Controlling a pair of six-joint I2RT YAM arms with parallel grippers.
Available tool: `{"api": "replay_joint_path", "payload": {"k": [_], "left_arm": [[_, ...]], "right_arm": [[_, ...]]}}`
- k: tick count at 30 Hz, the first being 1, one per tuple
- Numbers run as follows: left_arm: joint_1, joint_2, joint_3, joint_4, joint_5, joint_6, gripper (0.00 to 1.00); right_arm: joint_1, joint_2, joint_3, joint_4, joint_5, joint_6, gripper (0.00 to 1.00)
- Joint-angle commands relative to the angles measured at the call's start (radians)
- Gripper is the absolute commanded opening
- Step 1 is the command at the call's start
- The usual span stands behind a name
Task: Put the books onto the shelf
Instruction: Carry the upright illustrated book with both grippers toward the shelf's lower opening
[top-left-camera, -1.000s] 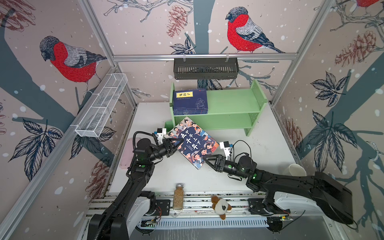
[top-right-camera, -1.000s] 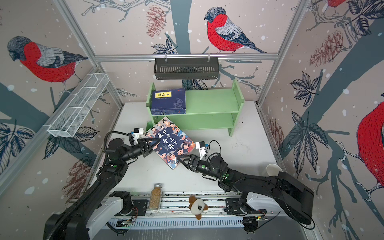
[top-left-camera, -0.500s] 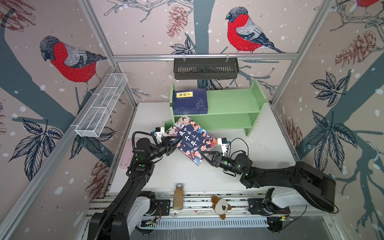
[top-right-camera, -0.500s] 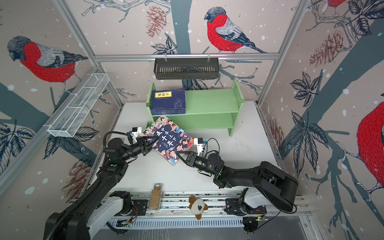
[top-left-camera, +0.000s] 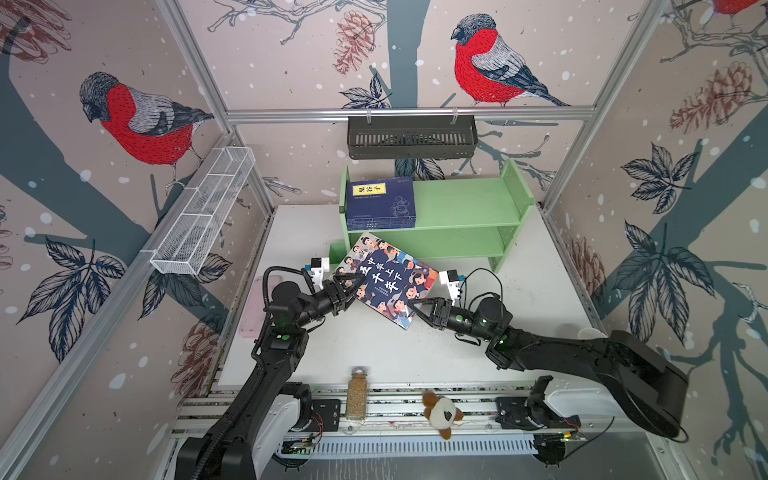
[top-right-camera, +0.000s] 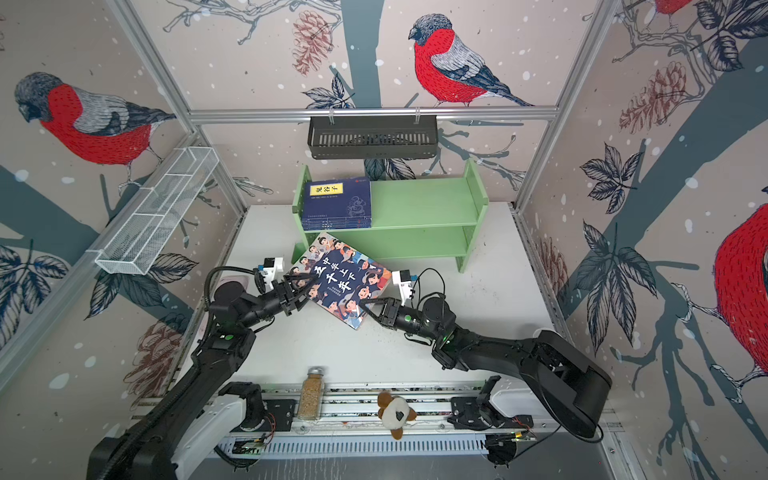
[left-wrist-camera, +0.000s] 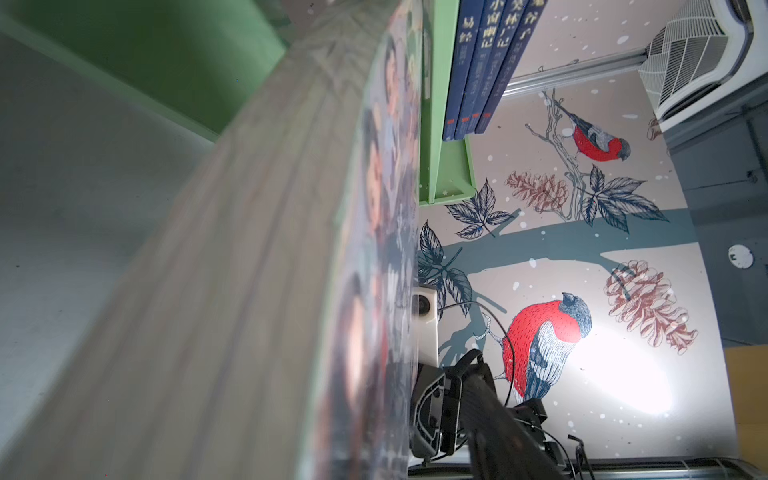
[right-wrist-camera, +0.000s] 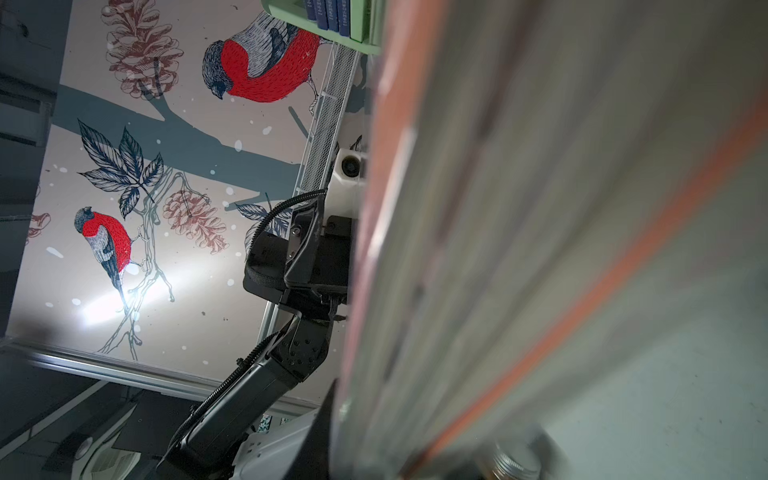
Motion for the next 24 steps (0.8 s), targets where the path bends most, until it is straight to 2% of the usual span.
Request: {"api": "replay_joint_path", "payload": {"k": [1, 4, 8, 12, 18, 24], "left_arm": [[0.012, -0.021, 0.012, -0.05, 0.066, 0.16, 0.77], [0.03, -0.062, 0.051, -0.231, 0.086, 0.337, 0.87], [0.043, -0.097, 0.079, -0.346, 0.115, 0.439, 0.92], [0.084, -0.099, 0.119, -0.474, 0.085, 0.559, 0.95], [0.117, -0.033, 0.093, -0.229, 0.209, 0.371, 0.96], [0.116, 0.042, 0.097, -0.107, 0.296, 0.306, 0.96]], "right_arm": [[-0.035, -0.077, 0.0, 0.039, -0.077, -0.076, 0.01], [-0.081, -0.161, -0.015, -0.037, -0.127, -0.096, 0.01], [-0.135, -0.283, -0.01, -0.199, -0.191, -0.151, 0.01], [-0.225, -0.406, -0.025, -0.303, -0.249, -0.15, 0.01], [-0.327, -0.479, -0.014, -0.365, -0.421, -0.158, 0.01], [-0.33, -0.453, 0.042, -0.44, -0.535, -0.239, 0.01]]}}
